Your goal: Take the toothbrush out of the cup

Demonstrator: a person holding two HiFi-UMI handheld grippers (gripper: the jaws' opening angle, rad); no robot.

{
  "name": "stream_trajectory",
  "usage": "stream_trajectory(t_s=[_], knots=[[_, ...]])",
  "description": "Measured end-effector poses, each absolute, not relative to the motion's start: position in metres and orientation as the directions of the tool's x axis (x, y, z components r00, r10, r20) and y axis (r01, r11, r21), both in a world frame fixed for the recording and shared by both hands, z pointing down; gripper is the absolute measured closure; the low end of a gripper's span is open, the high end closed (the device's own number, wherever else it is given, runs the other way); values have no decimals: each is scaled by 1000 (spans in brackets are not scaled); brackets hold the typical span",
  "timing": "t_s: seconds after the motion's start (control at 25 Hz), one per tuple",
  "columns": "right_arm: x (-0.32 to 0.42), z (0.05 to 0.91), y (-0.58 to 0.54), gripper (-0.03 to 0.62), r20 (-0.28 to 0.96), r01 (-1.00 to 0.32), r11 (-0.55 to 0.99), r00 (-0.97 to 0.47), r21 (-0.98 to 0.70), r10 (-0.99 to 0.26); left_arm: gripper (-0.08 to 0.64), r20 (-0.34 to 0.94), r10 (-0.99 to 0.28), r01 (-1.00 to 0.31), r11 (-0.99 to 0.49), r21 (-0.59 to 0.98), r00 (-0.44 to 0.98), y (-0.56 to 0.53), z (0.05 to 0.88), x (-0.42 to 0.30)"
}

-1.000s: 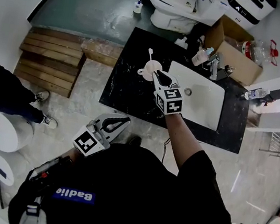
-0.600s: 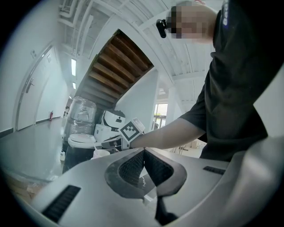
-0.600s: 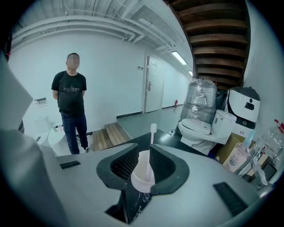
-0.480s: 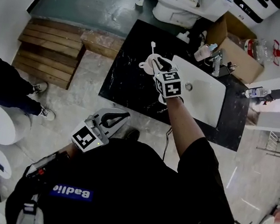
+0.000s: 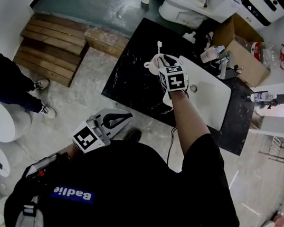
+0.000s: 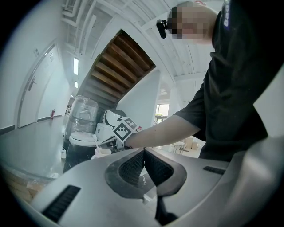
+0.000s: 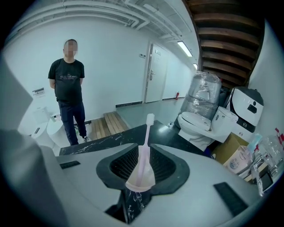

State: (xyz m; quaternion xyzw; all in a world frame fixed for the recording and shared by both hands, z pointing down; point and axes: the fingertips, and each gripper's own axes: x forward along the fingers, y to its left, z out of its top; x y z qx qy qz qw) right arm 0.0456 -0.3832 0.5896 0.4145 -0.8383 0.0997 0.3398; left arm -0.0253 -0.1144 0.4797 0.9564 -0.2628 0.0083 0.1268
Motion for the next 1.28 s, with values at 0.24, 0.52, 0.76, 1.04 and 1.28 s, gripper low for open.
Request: stream_trajectory(t_s=[0.24,0.52,0.76,1.04,1.28], knots=[[46,600,-393,526,680,-765,635,-408,110,-609,551,84,-505,-509,-827,240,859,-115,479,-26],[36,601,-404,526,682,-763,637,-409,109,-606,551,91,-512,-517,-818,251,854,-115,482,-30],[30,601,-413,526,681,-760,638,-402,125,-612,551,92,-519,-524,-813,253,850,-114,486,-32],[30,604,-419,526,686,-770,624,-384,132,-619,551,100,-524,-531,-807,260,846,-110,489,-36],[29,601,-420,552,679,-778,614,-378,136,-629,551,94,-529,-534,-805,260,843,-108,488,-37]])
